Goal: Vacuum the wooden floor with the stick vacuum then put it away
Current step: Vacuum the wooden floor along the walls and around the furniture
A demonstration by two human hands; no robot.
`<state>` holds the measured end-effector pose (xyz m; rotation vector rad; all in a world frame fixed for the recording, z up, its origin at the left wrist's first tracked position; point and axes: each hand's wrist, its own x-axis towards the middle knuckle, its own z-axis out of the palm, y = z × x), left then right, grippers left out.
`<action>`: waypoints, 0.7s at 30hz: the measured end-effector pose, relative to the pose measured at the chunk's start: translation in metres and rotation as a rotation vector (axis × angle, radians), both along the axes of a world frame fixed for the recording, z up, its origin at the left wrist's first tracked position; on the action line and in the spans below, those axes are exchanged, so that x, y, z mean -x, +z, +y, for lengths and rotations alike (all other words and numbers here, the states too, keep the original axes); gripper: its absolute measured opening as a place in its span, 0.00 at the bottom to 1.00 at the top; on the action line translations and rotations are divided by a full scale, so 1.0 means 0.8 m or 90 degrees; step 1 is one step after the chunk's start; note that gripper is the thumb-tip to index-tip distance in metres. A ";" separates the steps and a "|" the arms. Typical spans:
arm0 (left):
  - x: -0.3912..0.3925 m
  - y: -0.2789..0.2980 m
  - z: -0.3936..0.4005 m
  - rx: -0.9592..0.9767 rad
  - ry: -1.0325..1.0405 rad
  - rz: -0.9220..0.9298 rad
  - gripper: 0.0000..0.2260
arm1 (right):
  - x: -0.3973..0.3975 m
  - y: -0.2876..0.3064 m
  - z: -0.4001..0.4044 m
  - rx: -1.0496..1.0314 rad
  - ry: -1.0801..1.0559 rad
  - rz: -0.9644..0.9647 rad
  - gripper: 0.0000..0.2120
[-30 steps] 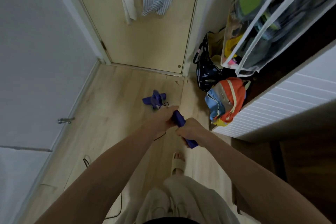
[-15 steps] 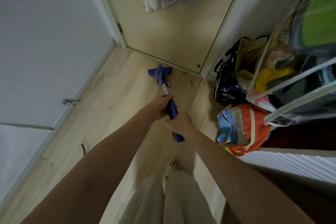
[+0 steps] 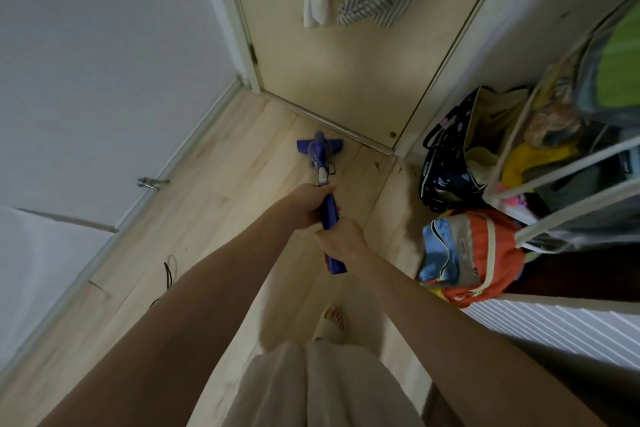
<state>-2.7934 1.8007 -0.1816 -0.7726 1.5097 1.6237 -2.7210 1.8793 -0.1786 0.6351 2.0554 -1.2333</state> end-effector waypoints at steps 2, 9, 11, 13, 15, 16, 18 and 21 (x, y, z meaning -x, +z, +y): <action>-0.018 0.014 -0.005 0.004 -0.015 -0.002 0.11 | -0.017 0.013 -0.005 0.000 -0.002 -0.001 0.07; -0.108 0.052 -0.029 -0.021 -0.045 -0.013 0.15 | -0.106 0.060 -0.022 0.031 -0.040 -0.026 0.07; -0.136 0.057 -0.036 -0.029 -0.052 -0.009 0.19 | -0.134 0.075 -0.024 0.034 -0.041 -0.038 0.03; -0.164 0.062 -0.040 -0.038 -0.056 -0.008 0.21 | -0.163 0.094 -0.025 0.034 -0.043 -0.055 0.06; -0.183 0.065 -0.038 -0.052 -0.053 -0.022 0.20 | -0.180 0.113 -0.022 0.033 -0.031 -0.078 0.07; -0.197 0.071 -0.036 -0.061 -0.057 -0.030 0.19 | -0.192 0.122 -0.020 0.027 -0.025 -0.083 0.07; -0.217 0.075 -0.033 -0.089 -0.051 -0.032 0.17 | -0.212 0.140 -0.014 0.004 -0.004 -0.093 0.07; -0.240 0.073 -0.029 -0.083 -0.024 -0.028 0.19 | -0.233 0.153 -0.003 -0.014 0.015 -0.097 0.05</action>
